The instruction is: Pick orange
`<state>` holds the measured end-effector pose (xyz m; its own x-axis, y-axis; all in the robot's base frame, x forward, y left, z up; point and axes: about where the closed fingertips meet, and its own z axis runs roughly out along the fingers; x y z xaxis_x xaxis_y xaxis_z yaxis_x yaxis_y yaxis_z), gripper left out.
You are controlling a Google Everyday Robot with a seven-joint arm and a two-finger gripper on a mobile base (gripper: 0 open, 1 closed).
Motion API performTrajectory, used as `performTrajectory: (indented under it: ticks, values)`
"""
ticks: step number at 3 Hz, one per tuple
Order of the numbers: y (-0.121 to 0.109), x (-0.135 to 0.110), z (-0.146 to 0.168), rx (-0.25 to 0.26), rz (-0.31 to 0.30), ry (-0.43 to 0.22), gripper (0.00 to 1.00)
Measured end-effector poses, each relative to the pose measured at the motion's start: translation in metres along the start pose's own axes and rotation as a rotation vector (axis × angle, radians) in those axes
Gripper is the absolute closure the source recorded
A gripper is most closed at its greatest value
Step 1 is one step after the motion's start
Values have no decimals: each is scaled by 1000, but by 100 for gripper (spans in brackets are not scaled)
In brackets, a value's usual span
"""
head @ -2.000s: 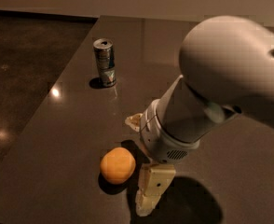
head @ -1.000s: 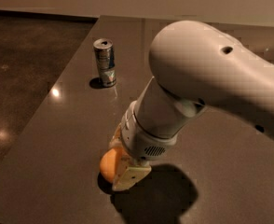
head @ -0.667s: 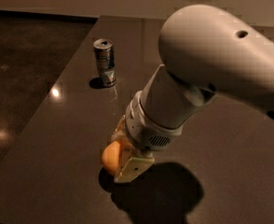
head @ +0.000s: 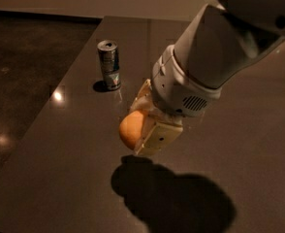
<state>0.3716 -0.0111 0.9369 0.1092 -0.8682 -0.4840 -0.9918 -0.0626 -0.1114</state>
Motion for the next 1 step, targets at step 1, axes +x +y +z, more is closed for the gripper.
performTrajectory:
  ticks: [1]
  values:
    - [0, -1, -2, 3, -2, 1, 100]
